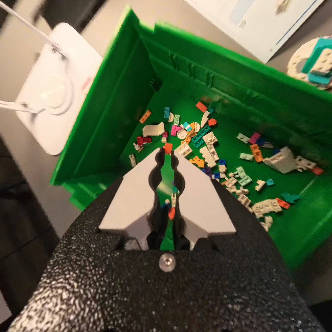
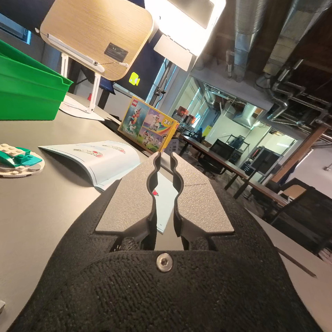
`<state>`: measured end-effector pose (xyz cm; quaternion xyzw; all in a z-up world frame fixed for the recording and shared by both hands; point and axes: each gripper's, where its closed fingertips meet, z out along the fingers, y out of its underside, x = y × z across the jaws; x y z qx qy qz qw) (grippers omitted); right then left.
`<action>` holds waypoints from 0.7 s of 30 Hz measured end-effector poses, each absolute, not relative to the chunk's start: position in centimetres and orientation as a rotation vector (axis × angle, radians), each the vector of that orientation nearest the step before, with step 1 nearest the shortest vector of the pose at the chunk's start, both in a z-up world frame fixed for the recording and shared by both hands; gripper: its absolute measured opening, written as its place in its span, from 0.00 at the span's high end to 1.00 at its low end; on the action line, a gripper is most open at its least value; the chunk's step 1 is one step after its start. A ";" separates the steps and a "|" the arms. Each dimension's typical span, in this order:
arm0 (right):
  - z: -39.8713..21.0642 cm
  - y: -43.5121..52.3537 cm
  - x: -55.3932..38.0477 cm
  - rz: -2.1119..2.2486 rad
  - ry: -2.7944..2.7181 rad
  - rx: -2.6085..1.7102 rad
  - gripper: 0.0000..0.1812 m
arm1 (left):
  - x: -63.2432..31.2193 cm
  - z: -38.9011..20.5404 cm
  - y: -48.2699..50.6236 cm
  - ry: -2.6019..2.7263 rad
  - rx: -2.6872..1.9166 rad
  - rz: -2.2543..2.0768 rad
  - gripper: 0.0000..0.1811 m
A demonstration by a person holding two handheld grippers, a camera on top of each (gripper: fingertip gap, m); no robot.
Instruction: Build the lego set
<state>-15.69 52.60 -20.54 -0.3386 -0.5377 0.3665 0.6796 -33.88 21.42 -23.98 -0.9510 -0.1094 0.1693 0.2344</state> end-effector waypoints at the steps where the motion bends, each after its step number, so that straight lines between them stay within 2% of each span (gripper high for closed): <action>1: -20.5 52.6 -15.6 0.831 -1.202 -0.763 0.96 | -33.0 -22.6 21.1 -0.303 -2.570 0.520 0.97; 5: -20.0 52.9 -15.3 0.886 -1.169 -0.783 0.96 | -27.2 -17.4 21.5 -0.275 -2.406 0.599 0.98; 8: -19.7 53.2 -15.1 0.932 -1.145 -0.800 0.96 | -20.9 -16.0 24.6 -0.203 -2.315 0.441 0.97; 14: -19.5 53.6 -14.7 0.944 -1.113 -0.820 0.96 | -9.7 -19.7 34.5 -0.029 -2.180 -0.022 0.97; 18: -19.6 53.6 -14.7 0.931 -1.117 -0.817 0.96 | -7.8 -23.7 38.4 0.051 -2.289 -0.001 0.97; 21: -19.5 53.8 -14.6 0.936 -1.106 -0.826 0.96 | -6.8 -24.6 41.0 0.045 -2.284 -0.116 0.97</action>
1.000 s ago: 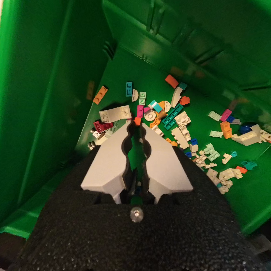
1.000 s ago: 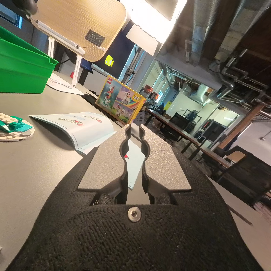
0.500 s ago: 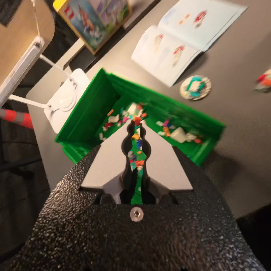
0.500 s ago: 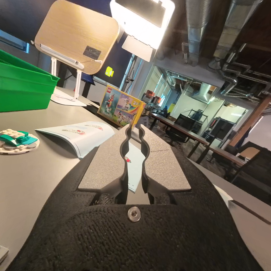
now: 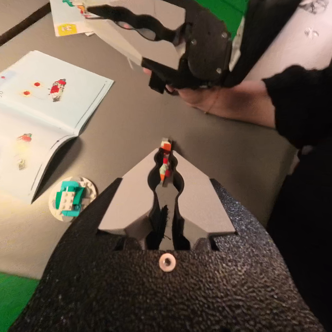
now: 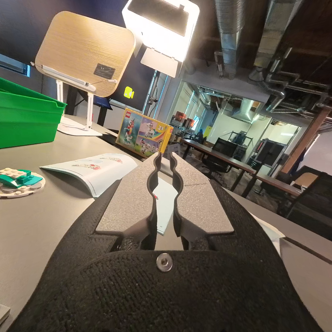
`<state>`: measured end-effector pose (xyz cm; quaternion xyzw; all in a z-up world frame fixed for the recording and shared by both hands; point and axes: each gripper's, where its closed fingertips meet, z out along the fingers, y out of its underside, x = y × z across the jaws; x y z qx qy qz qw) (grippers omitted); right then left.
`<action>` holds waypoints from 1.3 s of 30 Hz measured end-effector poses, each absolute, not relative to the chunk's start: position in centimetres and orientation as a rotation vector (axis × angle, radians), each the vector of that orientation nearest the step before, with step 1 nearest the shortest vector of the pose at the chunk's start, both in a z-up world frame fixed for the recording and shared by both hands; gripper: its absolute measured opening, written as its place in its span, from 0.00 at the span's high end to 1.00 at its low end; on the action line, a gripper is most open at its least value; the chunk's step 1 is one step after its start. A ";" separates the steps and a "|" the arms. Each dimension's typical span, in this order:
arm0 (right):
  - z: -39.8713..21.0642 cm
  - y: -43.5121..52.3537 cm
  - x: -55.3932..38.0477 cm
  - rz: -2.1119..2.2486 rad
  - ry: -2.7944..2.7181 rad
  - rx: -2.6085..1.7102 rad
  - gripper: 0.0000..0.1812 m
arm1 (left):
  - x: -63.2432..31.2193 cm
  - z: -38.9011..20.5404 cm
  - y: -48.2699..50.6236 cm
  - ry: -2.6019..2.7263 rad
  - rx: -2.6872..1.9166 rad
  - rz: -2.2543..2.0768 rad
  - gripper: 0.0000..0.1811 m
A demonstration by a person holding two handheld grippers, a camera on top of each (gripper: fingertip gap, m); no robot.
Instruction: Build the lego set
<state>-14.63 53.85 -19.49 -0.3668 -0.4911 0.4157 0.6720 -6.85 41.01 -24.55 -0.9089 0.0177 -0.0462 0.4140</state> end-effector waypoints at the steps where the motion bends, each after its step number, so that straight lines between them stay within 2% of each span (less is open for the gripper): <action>1: -19.5 53.9 -14.6 0.938 -1.104 -0.827 0.96 | -7.6 -24.8 41.6 0.021 -2.287 -0.096 0.97; 8: -19.5 53.9 -14.7 0.936 -1.109 -0.824 0.96 | -11.6 -30.5 41.6 -0.115 -2.528 -0.025 0.97; 11: -19.5 54.0 -14.6 0.943 -1.102 -0.829 0.96 | -10.9 -30.9 41.5 -0.084 -2.546 -0.061 0.97; 16: -19.4 53.9 -14.6 0.947 -1.101 -0.830 0.96 | -11.5 -31.1 40.3 -0.082 -2.615 -0.021 0.84; 19: -19.4 53.8 -14.5 0.950 -1.103 -0.829 0.96 | -11.0 -28.6 40.4 -0.102 -2.515 -0.061 0.83; 23: -19.4 53.9 -14.4 0.957 -1.098 -0.834 0.96 | -11.1 -21.1 38.7 -0.103 -2.269 0.021 0.85; 26: -19.4 53.8 -14.5 0.952 -1.101 -0.832 0.96 | -16.5 -16.2 34.1 -0.268 -2.129 0.243 0.87; 28: -19.5 53.7 -14.6 0.946 -1.107 -0.826 0.96 | -21.1 -15.0 30.3 -0.432 -2.087 0.331 0.85; 32: -19.5 53.7 -14.6 0.934 -1.109 -0.823 0.96 | -27.9 -18.3 25.0 -0.683 -2.196 0.328 0.76; 39: -19.7 53.7 -14.7 0.888 -1.117 -0.821 0.96 | -32.0 -26.1 23.3 -0.696 -2.519 0.269 0.81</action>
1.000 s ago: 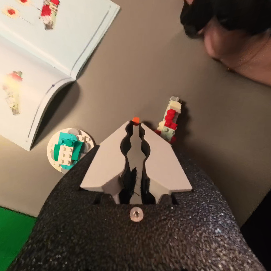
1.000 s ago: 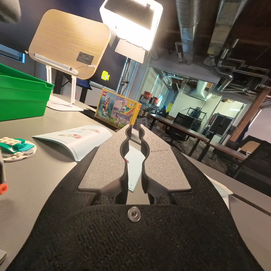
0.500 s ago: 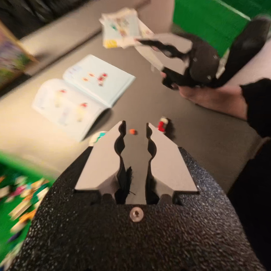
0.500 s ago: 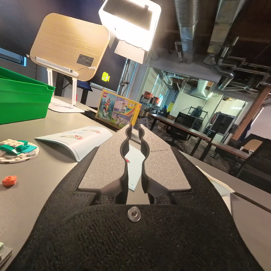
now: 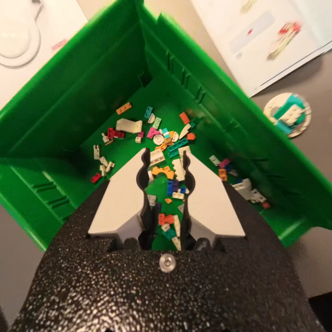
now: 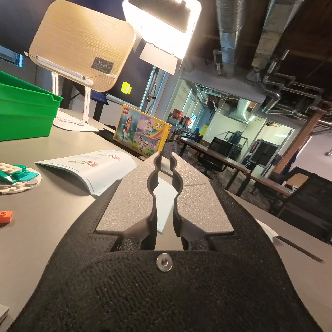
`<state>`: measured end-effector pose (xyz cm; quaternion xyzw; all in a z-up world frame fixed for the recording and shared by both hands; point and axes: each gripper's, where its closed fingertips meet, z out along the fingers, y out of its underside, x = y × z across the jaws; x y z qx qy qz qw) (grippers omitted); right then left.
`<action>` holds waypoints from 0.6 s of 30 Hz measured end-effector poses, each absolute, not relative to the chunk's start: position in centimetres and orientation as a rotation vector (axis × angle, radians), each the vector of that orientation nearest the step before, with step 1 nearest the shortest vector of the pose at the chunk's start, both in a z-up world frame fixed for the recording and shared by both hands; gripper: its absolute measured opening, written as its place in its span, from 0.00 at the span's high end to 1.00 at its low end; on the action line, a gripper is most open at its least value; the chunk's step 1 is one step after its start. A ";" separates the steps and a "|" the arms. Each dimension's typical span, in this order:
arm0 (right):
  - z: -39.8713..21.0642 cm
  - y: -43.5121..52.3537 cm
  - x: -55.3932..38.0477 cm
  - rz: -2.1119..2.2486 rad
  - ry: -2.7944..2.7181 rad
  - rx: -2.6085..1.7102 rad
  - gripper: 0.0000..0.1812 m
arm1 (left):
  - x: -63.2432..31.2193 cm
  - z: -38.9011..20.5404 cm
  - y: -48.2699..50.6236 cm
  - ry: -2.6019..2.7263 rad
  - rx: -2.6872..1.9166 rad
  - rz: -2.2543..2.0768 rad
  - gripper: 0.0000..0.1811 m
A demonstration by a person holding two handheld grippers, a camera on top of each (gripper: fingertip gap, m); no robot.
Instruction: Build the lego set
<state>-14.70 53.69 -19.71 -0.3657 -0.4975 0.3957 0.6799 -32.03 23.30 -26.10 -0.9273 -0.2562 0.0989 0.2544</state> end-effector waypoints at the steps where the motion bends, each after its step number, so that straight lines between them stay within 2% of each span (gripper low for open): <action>1: -19.7 53.7 -14.7 0.883 -1.119 -0.820 0.96 | -32.3 -26.8 23.4 -0.660 -2.561 0.285 0.81; 8: -19.8 53.8 -14.7 0.879 -1.117 -0.824 0.96 | -30.1 -30.0 26.2 -0.273 -2.700 0.135 0.87; 18: -19.7 53.9 -14.7 0.883 -1.114 -0.826 0.96 | -31.0 -31.2 27.1 -0.490 -2.655 0.145 0.89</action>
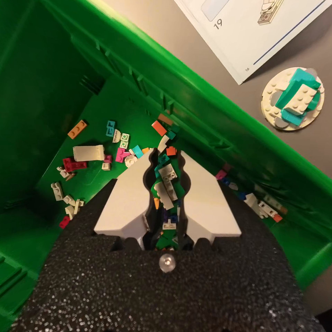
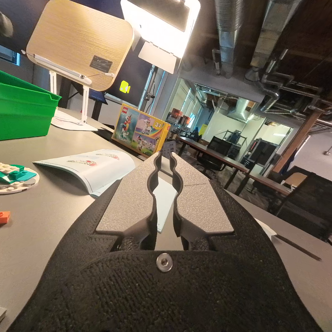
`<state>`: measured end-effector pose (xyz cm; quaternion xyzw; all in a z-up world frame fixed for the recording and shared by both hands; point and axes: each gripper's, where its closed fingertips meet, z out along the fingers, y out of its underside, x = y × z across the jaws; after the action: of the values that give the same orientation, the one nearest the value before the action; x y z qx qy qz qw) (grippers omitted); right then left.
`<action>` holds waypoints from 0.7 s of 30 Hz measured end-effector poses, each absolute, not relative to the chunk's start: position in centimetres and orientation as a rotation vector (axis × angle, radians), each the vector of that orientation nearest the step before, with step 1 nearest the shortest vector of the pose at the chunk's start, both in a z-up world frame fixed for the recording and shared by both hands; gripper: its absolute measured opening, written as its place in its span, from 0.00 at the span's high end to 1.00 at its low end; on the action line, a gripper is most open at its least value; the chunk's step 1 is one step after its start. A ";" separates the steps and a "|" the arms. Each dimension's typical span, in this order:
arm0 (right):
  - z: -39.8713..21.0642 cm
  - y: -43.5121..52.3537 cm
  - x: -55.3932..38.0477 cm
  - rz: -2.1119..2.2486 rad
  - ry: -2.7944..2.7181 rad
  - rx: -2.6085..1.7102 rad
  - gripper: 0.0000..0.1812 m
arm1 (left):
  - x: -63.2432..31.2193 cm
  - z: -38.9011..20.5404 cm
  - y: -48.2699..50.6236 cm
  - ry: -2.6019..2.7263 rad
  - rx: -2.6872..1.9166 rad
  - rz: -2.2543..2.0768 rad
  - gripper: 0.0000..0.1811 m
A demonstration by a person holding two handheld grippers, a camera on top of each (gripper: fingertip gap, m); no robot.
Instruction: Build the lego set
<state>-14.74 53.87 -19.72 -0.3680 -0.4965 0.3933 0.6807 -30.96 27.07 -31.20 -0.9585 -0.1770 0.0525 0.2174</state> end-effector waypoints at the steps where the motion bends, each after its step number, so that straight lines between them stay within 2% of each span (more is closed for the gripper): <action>1: -19.7 53.9 -14.8 0.883 -1.114 -0.826 0.96 | -30.9 -31.1 27.2 -0.500 -2.640 0.133 0.89; 5: -19.7 53.9 -14.8 0.884 -1.112 -0.827 0.96 | -31.1 -31.3 27.6 -0.521 -2.602 0.130 0.90; 9: -19.7 53.9 -14.8 0.881 -1.113 -0.826 0.96 | -31.6 -31.3 27.3 -0.490 -2.619 0.240 0.96; 16: -19.7 53.9 -14.9 0.880 -1.114 -0.825 0.96 | -31.7 -30.3 26.4 -0.475 -2.571 0.401 0.93; 21: -19.7 53.9 -14.9 0.881 -1.116 -0.824 0.96 | -32.0 -29.4 25.7 -0.614 -2.462 0.290 0.95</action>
<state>-14.91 53.92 -19.73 -0.3671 -0.4971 0.3926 0.6811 -31.96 25.70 -29.42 -0.9227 -0.2302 0.1087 0.2897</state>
